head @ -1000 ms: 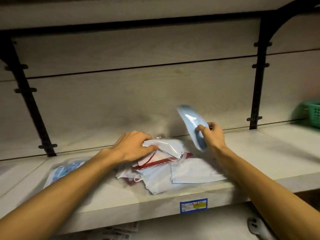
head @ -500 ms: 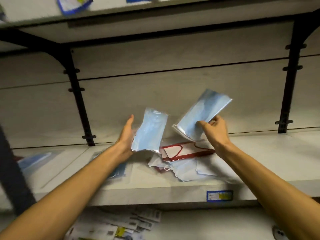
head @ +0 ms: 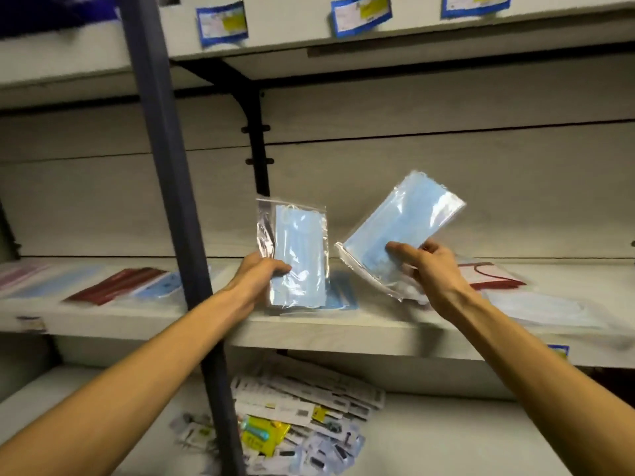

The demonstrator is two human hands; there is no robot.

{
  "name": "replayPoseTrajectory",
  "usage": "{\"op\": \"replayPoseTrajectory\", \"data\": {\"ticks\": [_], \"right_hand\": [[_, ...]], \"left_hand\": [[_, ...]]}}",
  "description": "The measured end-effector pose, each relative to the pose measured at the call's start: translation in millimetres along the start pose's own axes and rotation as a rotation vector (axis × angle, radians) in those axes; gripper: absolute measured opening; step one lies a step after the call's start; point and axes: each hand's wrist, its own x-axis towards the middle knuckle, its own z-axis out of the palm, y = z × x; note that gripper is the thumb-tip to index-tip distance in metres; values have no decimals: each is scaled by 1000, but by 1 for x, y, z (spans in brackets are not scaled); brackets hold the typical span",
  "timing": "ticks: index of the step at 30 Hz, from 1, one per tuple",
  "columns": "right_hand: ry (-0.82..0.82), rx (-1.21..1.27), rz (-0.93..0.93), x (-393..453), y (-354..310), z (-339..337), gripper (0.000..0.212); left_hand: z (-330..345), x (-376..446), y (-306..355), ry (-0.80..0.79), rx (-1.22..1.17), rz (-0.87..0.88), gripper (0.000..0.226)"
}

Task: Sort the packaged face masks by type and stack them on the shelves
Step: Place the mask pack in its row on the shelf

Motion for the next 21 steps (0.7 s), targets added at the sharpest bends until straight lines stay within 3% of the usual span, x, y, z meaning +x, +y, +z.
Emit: {"op": "replayPoseTrajectory", "data": {"ticks": [7,10,14,18,21], "right_hand": [[-5,177,-80,-43,15,98,36],[-38,184,-148,-66,18,138,23],[-53,192,-229,-91,18,183,29],[-121,95,-277,-114,29,226,52],[-242,10,-291,-130,48,263,32]], "left_hand": [[-74,-44,-30,-146,-14,95,22],[-101,-61,-44,-149,-4,107,19],[-154,-70,-54,-41,-11,97,19],[-205,-71,-64,146,-51,86,28],[-237,-71,-77,242,-83,65,28]]}}
